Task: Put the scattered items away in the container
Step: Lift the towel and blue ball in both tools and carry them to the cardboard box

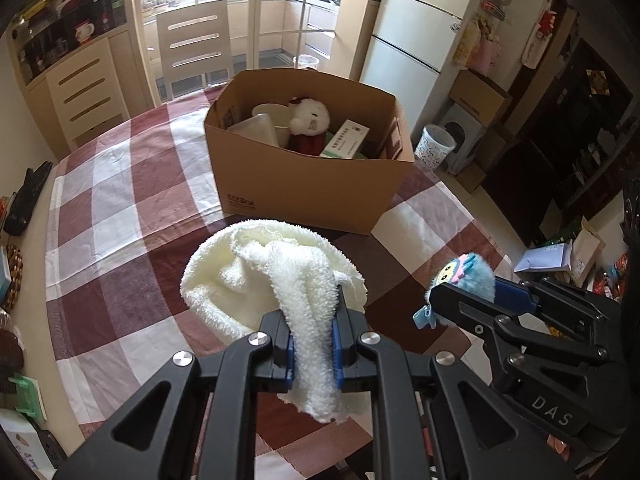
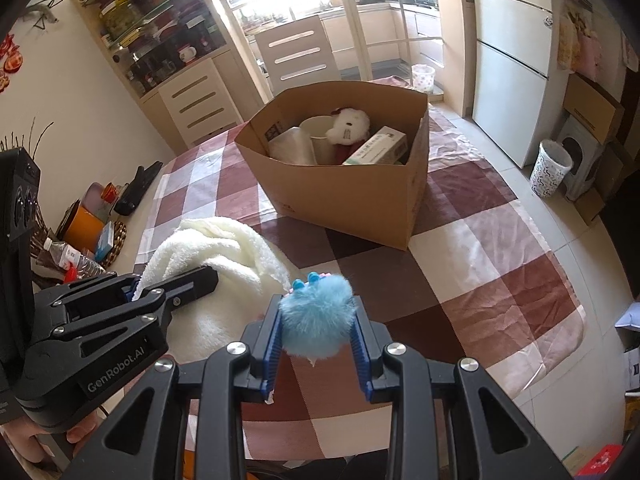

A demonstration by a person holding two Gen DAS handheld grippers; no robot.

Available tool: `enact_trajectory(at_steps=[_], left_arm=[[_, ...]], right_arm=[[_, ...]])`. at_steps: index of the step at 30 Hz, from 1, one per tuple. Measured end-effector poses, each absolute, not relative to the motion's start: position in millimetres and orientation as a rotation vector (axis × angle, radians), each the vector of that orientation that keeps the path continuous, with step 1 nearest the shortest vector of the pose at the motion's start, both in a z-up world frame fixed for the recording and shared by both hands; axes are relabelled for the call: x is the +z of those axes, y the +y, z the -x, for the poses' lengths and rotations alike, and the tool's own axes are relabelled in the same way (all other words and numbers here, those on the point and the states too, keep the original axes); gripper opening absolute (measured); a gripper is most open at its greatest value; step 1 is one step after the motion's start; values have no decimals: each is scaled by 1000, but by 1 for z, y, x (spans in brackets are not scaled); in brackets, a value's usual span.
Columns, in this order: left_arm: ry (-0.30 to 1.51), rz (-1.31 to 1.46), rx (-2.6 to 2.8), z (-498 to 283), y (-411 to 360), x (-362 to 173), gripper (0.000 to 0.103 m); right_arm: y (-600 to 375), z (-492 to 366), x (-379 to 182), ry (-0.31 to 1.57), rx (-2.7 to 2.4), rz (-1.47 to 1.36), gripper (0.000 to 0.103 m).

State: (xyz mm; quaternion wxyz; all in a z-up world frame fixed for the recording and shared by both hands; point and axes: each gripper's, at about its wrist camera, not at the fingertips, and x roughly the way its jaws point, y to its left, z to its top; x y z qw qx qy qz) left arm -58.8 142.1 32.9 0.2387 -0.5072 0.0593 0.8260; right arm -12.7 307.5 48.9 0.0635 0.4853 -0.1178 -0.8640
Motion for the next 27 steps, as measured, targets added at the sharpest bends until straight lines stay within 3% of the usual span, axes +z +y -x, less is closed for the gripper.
enact_trajectory(at_steps=[27], left_arm=[[125,1349,2215,102,173,59,14]], right_arm=[[335,67,56,-357,-2591,-1455,31]])
